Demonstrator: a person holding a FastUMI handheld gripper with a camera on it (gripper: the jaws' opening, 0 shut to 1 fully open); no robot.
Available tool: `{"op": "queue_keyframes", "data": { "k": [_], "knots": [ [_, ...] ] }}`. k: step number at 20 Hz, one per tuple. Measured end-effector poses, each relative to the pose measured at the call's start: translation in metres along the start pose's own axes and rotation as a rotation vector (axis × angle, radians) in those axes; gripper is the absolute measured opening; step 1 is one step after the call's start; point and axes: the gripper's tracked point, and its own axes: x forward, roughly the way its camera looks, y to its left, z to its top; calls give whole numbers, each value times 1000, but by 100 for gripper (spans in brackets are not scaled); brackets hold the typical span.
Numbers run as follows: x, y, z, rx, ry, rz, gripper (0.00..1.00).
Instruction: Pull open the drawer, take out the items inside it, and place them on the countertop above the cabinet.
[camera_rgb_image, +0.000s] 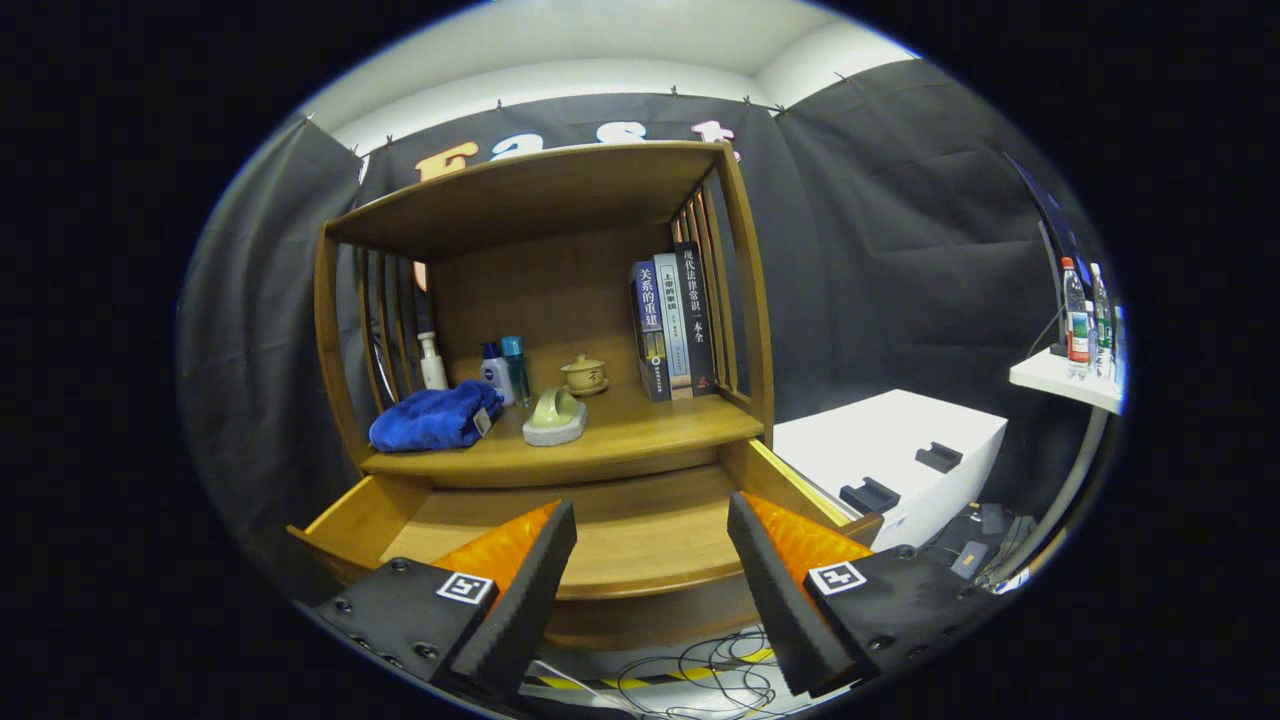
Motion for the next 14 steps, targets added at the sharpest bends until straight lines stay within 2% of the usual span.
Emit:
{"op": "queue_keyframes", "data": {
  "k": [6, 9, 14],
  "knots": [
    [-19, -8, -34, -42, -2, -16, 99],
    [-17, -7, -55, -47, 30, -13, 99],
    [-6, -1, -63, -33, 38, -8, 99]
  ]
}}
